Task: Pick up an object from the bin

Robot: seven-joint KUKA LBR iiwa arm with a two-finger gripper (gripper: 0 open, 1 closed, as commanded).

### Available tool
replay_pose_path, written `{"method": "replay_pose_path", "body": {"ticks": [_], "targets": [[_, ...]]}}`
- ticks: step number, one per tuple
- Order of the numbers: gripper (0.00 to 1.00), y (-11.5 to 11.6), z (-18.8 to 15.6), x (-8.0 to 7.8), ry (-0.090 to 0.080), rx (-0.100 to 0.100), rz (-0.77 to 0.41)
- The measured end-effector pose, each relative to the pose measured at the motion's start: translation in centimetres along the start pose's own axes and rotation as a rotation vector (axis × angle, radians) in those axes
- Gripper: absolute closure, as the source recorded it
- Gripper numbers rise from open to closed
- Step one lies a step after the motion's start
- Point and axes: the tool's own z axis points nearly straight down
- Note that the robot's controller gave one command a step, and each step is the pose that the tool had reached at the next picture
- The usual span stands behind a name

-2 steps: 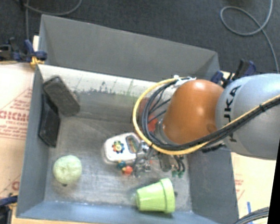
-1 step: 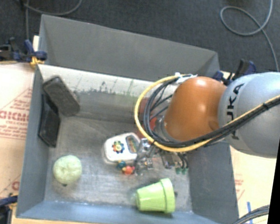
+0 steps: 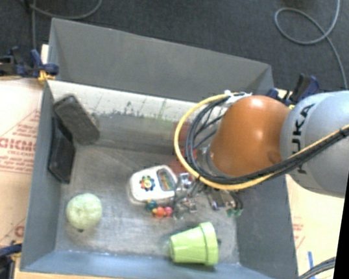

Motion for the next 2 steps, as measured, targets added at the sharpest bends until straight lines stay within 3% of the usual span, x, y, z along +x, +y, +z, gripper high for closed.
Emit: {"method": "replay_pose_path", "body": {"ticks": [1, 2], "targets": [[1.0, -2.9, -1.0, 3.0, 0.002, 0.003, -0.111], [1.0, -2.6, -3.1, 2.3, 0.003, 0.002, -0.274]]}}
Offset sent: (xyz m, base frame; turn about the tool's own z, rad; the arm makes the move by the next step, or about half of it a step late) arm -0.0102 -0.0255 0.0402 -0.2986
